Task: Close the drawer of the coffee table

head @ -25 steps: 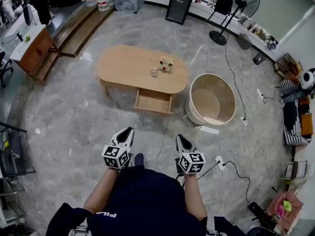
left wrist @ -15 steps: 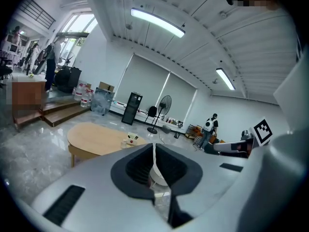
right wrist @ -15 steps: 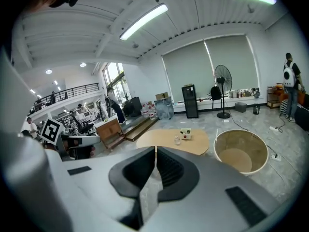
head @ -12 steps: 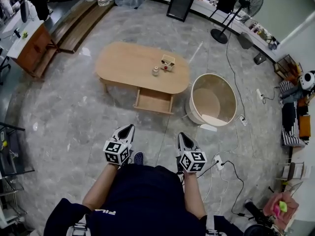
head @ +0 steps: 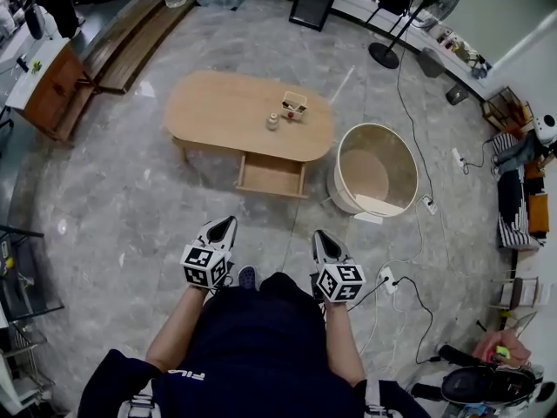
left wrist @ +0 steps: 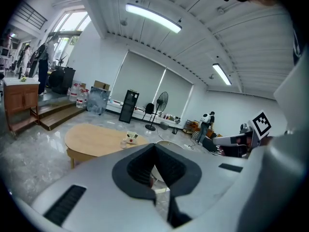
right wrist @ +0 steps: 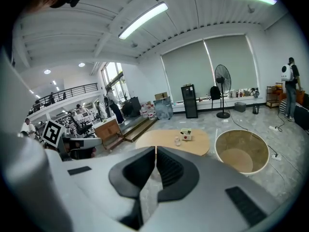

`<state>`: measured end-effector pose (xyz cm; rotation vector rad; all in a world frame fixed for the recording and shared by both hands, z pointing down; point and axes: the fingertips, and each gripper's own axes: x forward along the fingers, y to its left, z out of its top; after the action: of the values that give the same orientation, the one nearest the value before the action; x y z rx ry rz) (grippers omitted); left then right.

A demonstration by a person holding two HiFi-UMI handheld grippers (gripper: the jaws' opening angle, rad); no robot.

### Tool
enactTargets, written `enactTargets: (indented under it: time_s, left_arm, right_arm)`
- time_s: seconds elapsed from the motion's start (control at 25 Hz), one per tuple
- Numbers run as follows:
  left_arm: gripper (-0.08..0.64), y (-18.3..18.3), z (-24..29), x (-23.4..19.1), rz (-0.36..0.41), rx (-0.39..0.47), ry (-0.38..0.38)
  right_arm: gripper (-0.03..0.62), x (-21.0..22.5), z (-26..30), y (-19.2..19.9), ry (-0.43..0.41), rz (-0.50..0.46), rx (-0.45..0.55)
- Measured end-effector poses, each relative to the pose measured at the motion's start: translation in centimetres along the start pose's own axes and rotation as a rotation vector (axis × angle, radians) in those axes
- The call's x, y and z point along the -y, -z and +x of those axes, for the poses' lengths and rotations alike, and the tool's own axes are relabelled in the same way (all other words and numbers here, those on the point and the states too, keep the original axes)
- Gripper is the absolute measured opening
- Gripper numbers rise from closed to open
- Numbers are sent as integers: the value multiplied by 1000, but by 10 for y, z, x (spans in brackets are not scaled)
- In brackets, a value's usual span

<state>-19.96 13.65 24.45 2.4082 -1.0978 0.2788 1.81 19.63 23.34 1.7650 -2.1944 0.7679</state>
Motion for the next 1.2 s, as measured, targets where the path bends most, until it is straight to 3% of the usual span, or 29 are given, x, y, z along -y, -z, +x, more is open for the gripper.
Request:
enactTargets:
  time_s: [0.2, 0.6, 0.88, 1.2]
  left_arm:
    - [25, -3, 2, 2, 46, 0, -7]
    - [25, 3, 16, 3, 33, -8, -29]
    - [25, -19, 41, 0, 13, 34, -61]
    - [25, -21, 67, 3, -4, 22, -77]
  right_arm:
    - [29, 3, -8, 2, 11, 14, -2]
    - [29, 16, -2, 5, 14, -10, -19]
    - [29, 46, 15, -21, 12, -10, -5]
    - [29, 62, 39, -33, -35, -19, -23]
